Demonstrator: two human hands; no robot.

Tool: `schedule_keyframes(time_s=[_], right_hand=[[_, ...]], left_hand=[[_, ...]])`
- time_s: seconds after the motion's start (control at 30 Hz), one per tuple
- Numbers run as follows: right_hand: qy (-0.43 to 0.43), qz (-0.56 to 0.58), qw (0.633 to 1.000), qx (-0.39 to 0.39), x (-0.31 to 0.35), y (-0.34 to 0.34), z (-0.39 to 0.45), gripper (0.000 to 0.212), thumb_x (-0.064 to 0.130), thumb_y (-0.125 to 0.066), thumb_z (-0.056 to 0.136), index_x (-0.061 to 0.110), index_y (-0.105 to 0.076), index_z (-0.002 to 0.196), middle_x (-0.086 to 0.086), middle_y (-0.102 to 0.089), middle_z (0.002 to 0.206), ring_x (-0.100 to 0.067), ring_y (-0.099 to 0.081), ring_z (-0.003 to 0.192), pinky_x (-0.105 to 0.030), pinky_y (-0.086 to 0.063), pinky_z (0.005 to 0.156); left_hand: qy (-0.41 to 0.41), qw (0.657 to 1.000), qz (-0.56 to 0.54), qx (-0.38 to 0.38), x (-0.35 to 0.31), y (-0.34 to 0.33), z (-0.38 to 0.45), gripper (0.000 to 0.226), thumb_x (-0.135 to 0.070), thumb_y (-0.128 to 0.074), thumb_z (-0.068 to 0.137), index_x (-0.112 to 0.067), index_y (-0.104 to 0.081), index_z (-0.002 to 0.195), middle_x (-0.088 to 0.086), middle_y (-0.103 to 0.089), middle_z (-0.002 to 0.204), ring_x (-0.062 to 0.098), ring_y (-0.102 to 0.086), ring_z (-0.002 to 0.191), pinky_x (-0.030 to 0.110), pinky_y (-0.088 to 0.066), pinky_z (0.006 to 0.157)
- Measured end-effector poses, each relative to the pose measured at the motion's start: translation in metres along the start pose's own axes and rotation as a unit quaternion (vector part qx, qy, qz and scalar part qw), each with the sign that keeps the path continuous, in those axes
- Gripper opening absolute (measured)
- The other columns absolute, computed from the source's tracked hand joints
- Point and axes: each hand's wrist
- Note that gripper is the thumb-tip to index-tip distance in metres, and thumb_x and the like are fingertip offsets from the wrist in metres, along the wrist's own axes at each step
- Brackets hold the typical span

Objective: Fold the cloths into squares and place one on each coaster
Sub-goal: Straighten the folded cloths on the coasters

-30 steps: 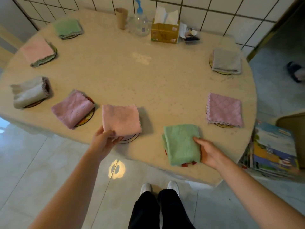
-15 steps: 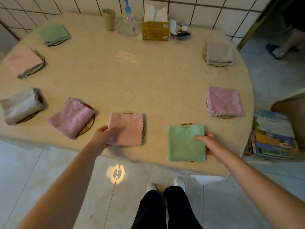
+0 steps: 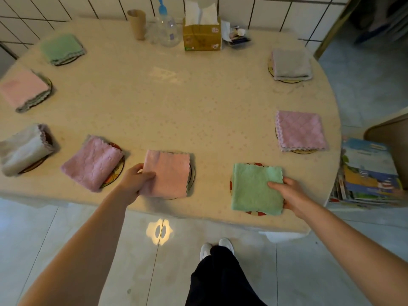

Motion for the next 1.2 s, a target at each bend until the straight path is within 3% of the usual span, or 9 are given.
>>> schedule_keyframes(time_s=[0.2, 0.3, 0.4, 0.53, 0.67, 0.8, 1.03, 1.13, 1.2], right_hand=[[0.098, -0.282, 0.954, -0.039, 0.002, 0.004, 0.013, 0.042, 0.036, -0.068, 0.082, 0.010, -0.063, 0.114, -0.011, -0.068, 0.110, -0.030, -0.063, 0.101, -0.042, -0.051, 0.088], [0.100, -0.406, 0.907, -0.057, 0.007, 0.009, 0.013, 0.049, 0.048, -0.064, 0.081, 0.011, -0.060, 0.113, -0.013, -0.068, 0.109, -0.031, -0.063, 0.098, -0.037, -0.051, 0.082], [0.102, -0.514, 0.843, -0.124, 0.023, 0.011, 0.007, 0.045, 0.039, -0.064, 0.083, 0.007, -0.050, 0.113, -0.016, -0.062, 0.112, -0.035, -0.061, 0.102, -0.037, -0.048, 0.079], [0.212, -0.494, 0.831, -0.141, 0.057, -0.010, 0.001, 0.035, 0.024, -0.059, 0.086, 0.009, -0.050, 0.116, -0.012, -0.057, 0.118, -0.033, -0.057, 0.106, -0.039, -0.048, 0.082], [0.294, -0.428, 0.854, -0.044, 0.086, -0.070, -0.016, 0.027, 0.018, -0.059, 0.086, 0.011, -0.056, 0.113, -0.004, -0.063, 0.110, -0.025, -0.061, 0.098, -0.033, -0.048, 0.083], [0.330, -0.380, 0.864, 0.023, 0.099, -0.151, -0.033, 0.019, 0.015, -0.057, 0.084, 0.012, -0.062, 0.102, -0.001, -0.067, 0.093, -0.021, -0.064, 0.087, -0.024, -0.046, 0.077], [0.344, -0.351, 0.866, 0.096, 0.126, -0.307, -0.051, 0.016, 0.015, -0.060, 0.085, 0.013, -0.064, 0.101, -0.001, -0.068, 0.093, -0.018, -0.063, 0.090, -0.025, -0.047, 0.081], [0.323, -0.361, 0.871, 0.082, 0.135, -0.366, -0.053, 0.019, 0.013, -0.060, 0.085, 0.009, -0.064, 0.104, -0.007, -0.070, 0.102, -0.023, -0.064, 0.096, -0.028, -0.046, 0.086], [0.306, -0.372, 0.874, 0.072, 0.141, -0.400, -0.051, 0.023, 0.014, -0.060, 0.085, 0.008, -0.062, 0.108, -0.008, -0.069, 0.104, -0.024, -0.063, 0.099, -0.029, -0.046, 0.087]], left_hand=[[-0.043, 0.984, 0.136, -0.107, -0.009, -0.010, -0.008, 0.026, -0.019, -0.071, 0.083, -0.014, -0.058, 0.105, 0.007, -0.060, 0.091, 0.023, -0.054, 0.083, 0.030, -0.043, 0.064], [-0.049, 0.974, 0.161, -0.154, -0.010, -0.013, -0.013, 0.024, -0.019, -0.070, 0.082, -0.015, -0.059, 0.103, 0.008, -0.060, 0.093, 0.024, -0.054, 0.083, 0.032, -0.041, 0.069], [-0.036, 0.967, 0.165, -0.189, -0.005, -0.007, -0.015, 0.024, -0.014, -0.067, 0.080, -0.013, -0.062, 0.103, 0.010, -0.063, 0.092, 0.026, -0.055, 0.081, 0.034, -0.047, 0.073], [-0.042, 0.969, 0.144, -0.195, -0.002, 0.014, -0.017, 0.026, -0.013, -0.070, 0.075, -0.015, -0.062, 0.100, 0.008, -0.068, 0.094, 0.032, -0.063, 0.086, 0.044, -0.054, 0.083], [-0.058, 0.969, 0.146, -0.191, 0.002, 0.047, -0.013, 0.021, -0.012, -0.071, 0.075, -0.019, -0.062, 0.093, 0.002, -0.064, 0.088, 0.032, -0.064, 0.093, 0.049, -0.054, 0.086], [-0.074, 0.970, 0.106, -0.206, 0.000, 0.088, -0.012, 0.014, -0.010, -0.067, 0.077, -0.020, -0.061, 0.084, 0.011, -0.064, 0.084, 0.030, -0.059, 0.081, 0.045, -0.052, 0.079], [-0.007, 0.959, -0.171, -0.228, -0.003, 0.213, 0.006, 0.015, 0.003, -0.059, 0.087, -0.004, -0.055, 0.100, 0.016, -0.059, 0.093, 0.026, -0.062, 0.075, 0.035, -0.054, 0.072], [0.070, 0.908, -0.356, -0.209, -0.007, 0.265, 0.025, 0.007, 0.006, -0.052, 0.089, 0.001, -0.050, 0.085, 0.016, -0.054, 0.091, 0.025, -0.061, 0.081, 0.034, -0.055, 0.079], [0.113, 0.866, -0.464, -0.152, -0.009, 0.297, 0.045, 0.003, 0.001, -0.046, 0.093, 0.002, -0.049, 0.092, 0.016, -0.052, 0.103, 0.025, -0.058, 0.097, 0.034, -0.049, 0.093]])
Point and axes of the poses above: each hand's wrist, its own z-axis towards the middle knuckle, its own y-axis out of the back of the hand, x = y × z
